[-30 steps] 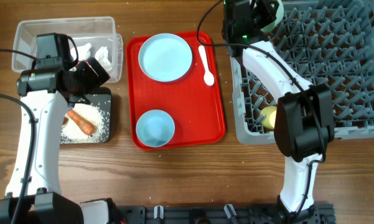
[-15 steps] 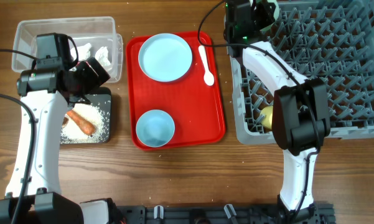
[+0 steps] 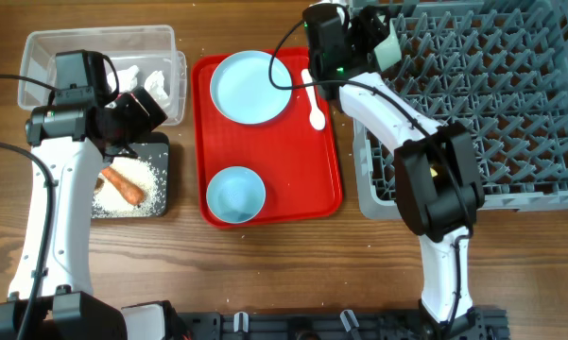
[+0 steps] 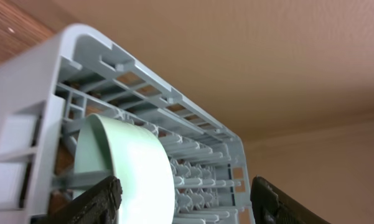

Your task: Sort waste into correct bins and load items into the dishwasher rack

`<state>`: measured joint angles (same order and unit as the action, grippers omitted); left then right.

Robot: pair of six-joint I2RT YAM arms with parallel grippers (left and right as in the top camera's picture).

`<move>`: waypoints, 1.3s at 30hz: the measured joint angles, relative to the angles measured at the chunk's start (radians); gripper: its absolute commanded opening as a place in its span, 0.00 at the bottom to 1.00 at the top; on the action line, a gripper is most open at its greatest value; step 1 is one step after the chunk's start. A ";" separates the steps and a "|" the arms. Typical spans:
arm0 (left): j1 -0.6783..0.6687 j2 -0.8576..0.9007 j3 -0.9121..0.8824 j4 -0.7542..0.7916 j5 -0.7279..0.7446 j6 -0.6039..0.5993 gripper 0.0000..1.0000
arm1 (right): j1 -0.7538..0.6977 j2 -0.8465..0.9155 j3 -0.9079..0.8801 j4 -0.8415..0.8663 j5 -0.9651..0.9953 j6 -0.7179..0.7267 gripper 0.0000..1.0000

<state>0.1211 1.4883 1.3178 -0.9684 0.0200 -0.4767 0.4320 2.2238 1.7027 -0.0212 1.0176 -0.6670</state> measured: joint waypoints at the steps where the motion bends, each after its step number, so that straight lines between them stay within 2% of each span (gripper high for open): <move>1: 0.000 0.000 0.000 0.000 0.000 0.000 1.00 | 0.006 0.000 0.000 0.023 0.000 0.000 0.75; 3: 0.000 0.000 0.000 0.000 0.000 0.000 1.00 | 0.031 0.000 0.000 0.080 0.005 0.000 0.81; 7: 0.000 0.000 0.000 0.000 0.000 0.000 1.00 | 0.068 0.000 0.000 0.086 0.005 0.004 0.84; 10: 0.000 0.000 0.000 0.000 0.000 0.000 1.00 | 0.097 -0.002 0.000 0.026 0.008 0.083 0.86; 12: 0.000 0.000 0.000 0.000 0.000 0.000 1.00 | 0.113 -0.034 0.001 -0.168 -0.079 0.209 1.00; 14: 0.000 0.000 0.000 0.000 0.000 0.000 1.00 | 0.129 -0.126 0.001 -0.419 -0.303 0.391 1.00; 17: 0.000 0.000 0.000 0.002 0.000 0.000 1.00 | 0.132 -0.268 0.003 -0.676 -0.723 0.566 1.00; 18: 0.000 0.000 0.000 0.002 0.000 0.000 1.00 | 0.132 -0.315 0.003 -0.721 -0.888 0.642 0.97; 19: 0.000 0.000 0.000 0.002 0.000 0.000 1.00 | 0.137 -0.358 0.003 -0.756 -1.133 0.757 0.90; 20: 0.000 0.000 0.000 0.002 0.000 0.000 1.00 | 0.141 -0.360 0.003 -0.762 -1.233 0.809 0.85; 22: 0.000 0.000 0.000 0.002 0.000 0.000 1.00 | 0.169 -0.358 -0.082 -0.752 -1.348 0.936 0.82; 24: 0.000 0.000 0.000 0.002 0.000 0.000 1.00 | 0.206 -0.341 -0.235 -0.720 -1.405 1.096 0.74; 27: 0.000 0.000 0.000 0.002 0.000 0.000 1.00 | 0.233 -0.318 -0.424 -0.645 -1.431 1.284 0.64; 30: 0.000 0.000 0.000 0.003 0.000 0.000 1.00 | 0.253 -0.317 -0.478 -0.588 -1.432 1.382 0.41; 33: 0.000 0.000 0.000 0.002 0.000 0.000 1.00 | 0.259 -0.316 -0.485 -0.570 -1.432 1.438 0.04; 39: 0.000 0.000 0.000 0.002 0.000 0.000 1.00 | 0.259 -0.303 -0.486 -0.558 -1.424 1.463 0.04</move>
<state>0.1211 1.4883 1.3182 -0.9661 0.0200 -0.4767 0.6910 1.9205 1.2167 -0.5789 -0.4068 0.7959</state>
